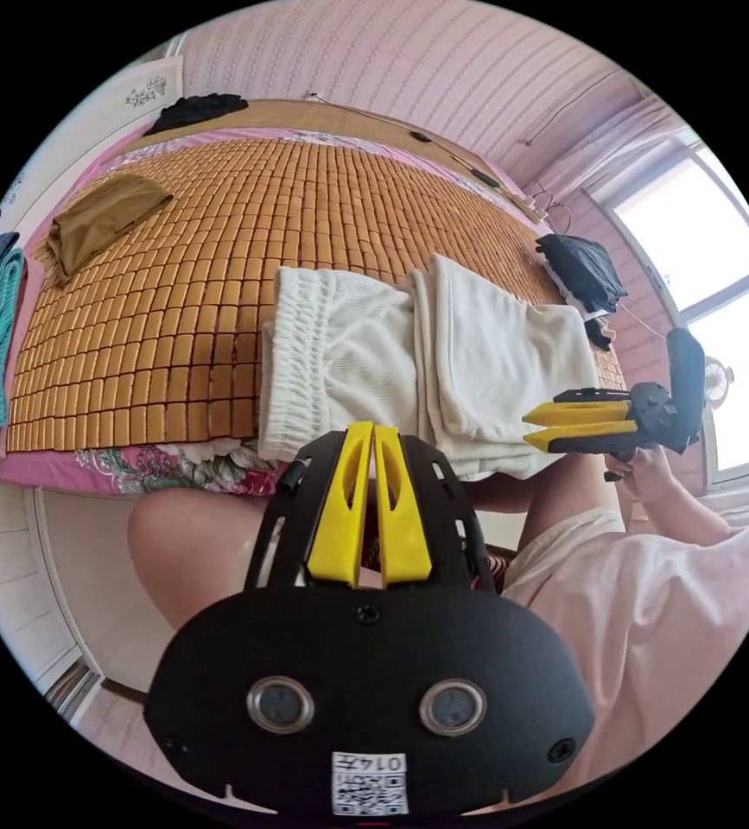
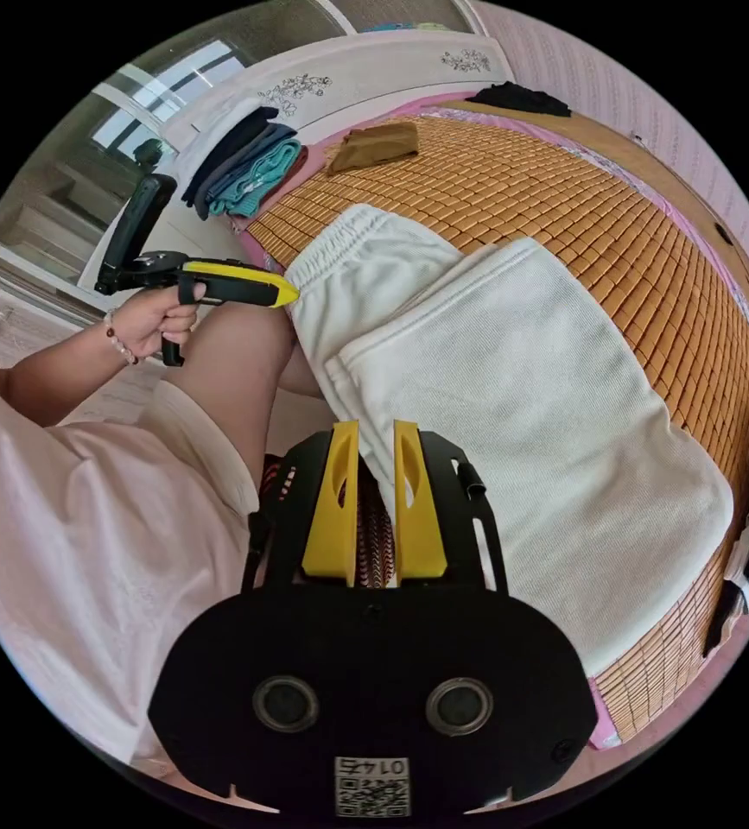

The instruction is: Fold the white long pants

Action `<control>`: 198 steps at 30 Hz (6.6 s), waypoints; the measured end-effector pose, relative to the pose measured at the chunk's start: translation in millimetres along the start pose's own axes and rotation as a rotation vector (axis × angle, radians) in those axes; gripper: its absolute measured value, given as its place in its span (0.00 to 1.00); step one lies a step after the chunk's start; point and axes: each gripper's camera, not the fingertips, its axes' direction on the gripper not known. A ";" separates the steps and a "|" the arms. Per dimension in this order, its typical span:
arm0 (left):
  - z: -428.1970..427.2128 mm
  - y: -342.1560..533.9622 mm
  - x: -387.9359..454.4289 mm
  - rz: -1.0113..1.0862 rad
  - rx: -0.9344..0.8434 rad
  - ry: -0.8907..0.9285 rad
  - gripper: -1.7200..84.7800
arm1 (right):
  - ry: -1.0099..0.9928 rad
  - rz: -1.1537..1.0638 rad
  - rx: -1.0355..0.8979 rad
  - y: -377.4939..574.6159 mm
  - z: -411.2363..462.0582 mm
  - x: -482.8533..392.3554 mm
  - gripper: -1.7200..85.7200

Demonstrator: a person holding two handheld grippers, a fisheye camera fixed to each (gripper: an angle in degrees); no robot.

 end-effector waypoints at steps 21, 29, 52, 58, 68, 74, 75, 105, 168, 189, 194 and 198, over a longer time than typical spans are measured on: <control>49.1 1.9 82.6 0.221 -0.085 0.009 0.02 | 0.072 0.233 -0.148 -194.5 93.8 154.9 0.19; 57.8 3.4 86.3 0.249 -0.123 -0.053 0.11 | 0.024 0.031 0.001 -176.9 64.3 145.3 0.03; 44.4 40.2 70.9 0.141 -0.086 -0.054 0.15 | -0.079 -0.039 -0.230 -227.5 151.0 204.5 0.16; 62.3 39.6 66.7 0.129 -0.143 -0.068 0.15 | -0.172 -0.059 -0.193 -212.1 140.9 217.2 0.07; 41.3 60.5 76.6 0.237 -0.078 -0.043 0.10 | -0.164 -0.164 0.064 -145.3 60.6 193.2 0.05; -8.5 85.2 95.3 0.283 0.044 -0.033 0.08 | -0.153 -0.273 0.152 -136.4 16.1 162.9 0.05; -21.2 90.9 98.5 0.286 0.076 -0.043 0.08 | -0.144 -0.303 0.163 -138.4 7.8 153.8 0.05; 71.8 49.5 237.8 0.730 -0.142 0.009 0.01 | 0.207 0.096 -0.116 -89.5 104.0 99.6 0.02; 254.9 -309.2 450.8 0.676 -0.463 -0.010 0.07 | -0.203 0.788 0.149 252.2 -85.9 212.1 0.09; 40.4 -241.5 233.7 0.408 0.036 0.258 0.07 | -0.167 0.090 0.470 209.7 -175.2 69.8 0.09; 43.4 -152.5 75.2 -0.057 0.060 0.126 0.06 | -0.249 -0.004 0.193 125.0 -68.4 49.1 0.04; 42.4 -105.5 67.4 -0.017 0.039 0.114 0.07 | -0.076 0.002 0.172 121.4 -75.7 49.7 0.02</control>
